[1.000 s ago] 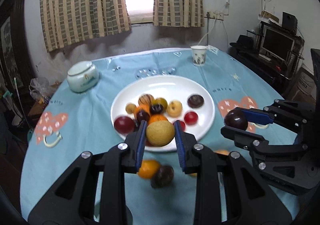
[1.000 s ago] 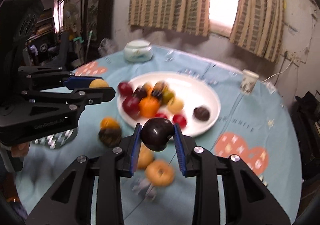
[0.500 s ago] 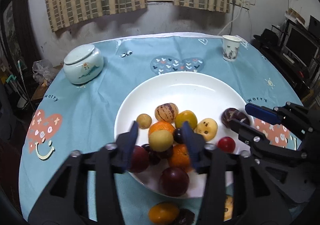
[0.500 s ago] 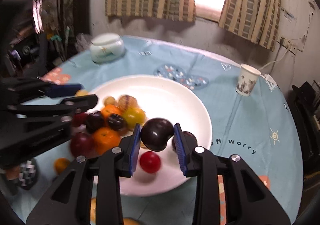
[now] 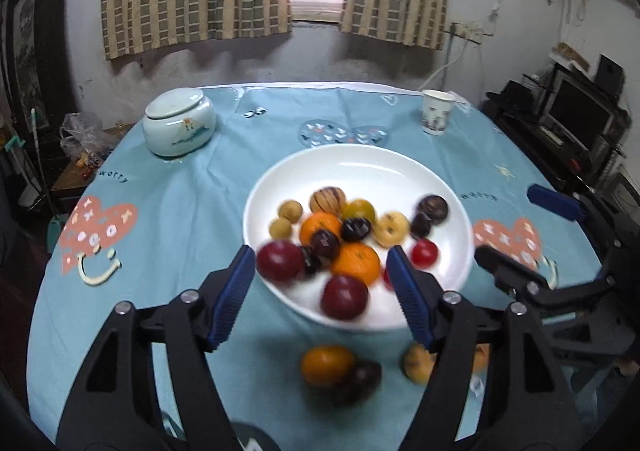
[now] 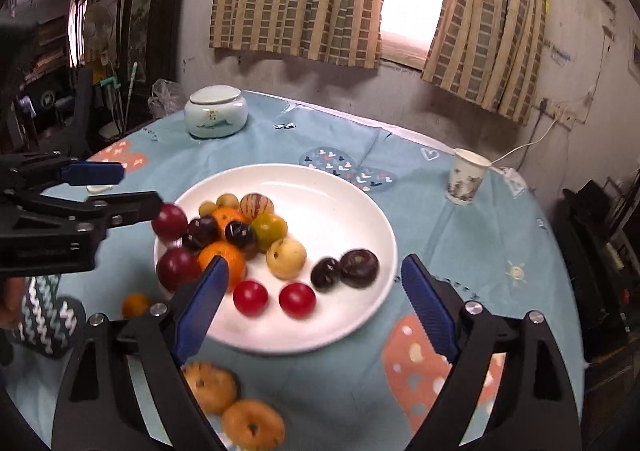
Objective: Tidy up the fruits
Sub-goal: 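Grasp the mottled dark brown fruit with the left tool while the right tool grasps a tan round fruit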
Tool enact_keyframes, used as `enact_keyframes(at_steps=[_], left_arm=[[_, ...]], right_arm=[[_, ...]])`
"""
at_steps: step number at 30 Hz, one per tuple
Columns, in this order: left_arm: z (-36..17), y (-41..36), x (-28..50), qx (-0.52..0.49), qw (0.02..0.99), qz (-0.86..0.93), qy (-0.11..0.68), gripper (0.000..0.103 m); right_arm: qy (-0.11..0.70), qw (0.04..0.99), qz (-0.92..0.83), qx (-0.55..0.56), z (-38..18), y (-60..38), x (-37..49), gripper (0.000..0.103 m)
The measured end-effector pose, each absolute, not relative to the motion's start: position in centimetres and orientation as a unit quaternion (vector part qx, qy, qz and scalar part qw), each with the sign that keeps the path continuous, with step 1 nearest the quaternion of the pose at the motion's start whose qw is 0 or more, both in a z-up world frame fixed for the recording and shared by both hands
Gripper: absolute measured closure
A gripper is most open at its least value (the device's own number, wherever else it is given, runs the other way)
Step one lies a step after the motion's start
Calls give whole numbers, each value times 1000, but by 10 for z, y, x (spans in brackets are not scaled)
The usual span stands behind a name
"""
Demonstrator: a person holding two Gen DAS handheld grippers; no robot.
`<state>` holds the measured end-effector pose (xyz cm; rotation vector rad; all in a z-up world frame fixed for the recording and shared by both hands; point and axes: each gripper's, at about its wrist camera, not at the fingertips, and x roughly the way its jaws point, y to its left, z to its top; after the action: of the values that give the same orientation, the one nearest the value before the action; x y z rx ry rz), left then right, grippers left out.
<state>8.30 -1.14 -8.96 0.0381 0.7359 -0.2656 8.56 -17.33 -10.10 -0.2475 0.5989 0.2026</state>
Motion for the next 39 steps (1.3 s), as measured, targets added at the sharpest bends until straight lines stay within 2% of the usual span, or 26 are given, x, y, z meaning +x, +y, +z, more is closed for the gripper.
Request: enact_keyframes(at_steps=[4, 6, 12, 13, 14, 15, 27, 30, 34, 39], left_arm=[[-110, -16, 37, 49, 918, -164, 359, 30], [-123, -18, 22, 74, 910, -172, 371, 30], [-146, -13, 5, 104, 894, -189, 393, 30], [-148, -13, 7, 101, 892, -190, 398, 30], [-149, -14, 10, 97, 890, -191, 402, 30], [-151, -16, 12, 92, 889, -193, 404, 30], [-167, -28, 12, 119, 878, -201, 418, 30], [-169, -27, 15, 115, 877, -197, 422, 30], [-170, -26, 18, 108, 876, -196, 427, 30], [-169, -26, 25, 91, 877, -192, 430, 31]], right_arm=[[294, 942, 116, -113, -111, -175, 46, 15], [295, 939, 108, -142, -121, -172, 26, 15], [326, 927, 127, -138, -140, -191, 2, 15], [328, 927, 127, -129, -143, -195, 1, 21], [332, 927, 130, -113, -145, -200, 4, 32], [337, 927, 132, -102, -147, -202, 5, 34], [408, 883, 170, -160, -189, -173, 37, 35], [418, 873, 195, -159, -195, -169, 41, 59], [411, 873, 198, -173, -194, -168, 34, 59], [392, 892, 187, -129, -172, -188, 33, 59]])
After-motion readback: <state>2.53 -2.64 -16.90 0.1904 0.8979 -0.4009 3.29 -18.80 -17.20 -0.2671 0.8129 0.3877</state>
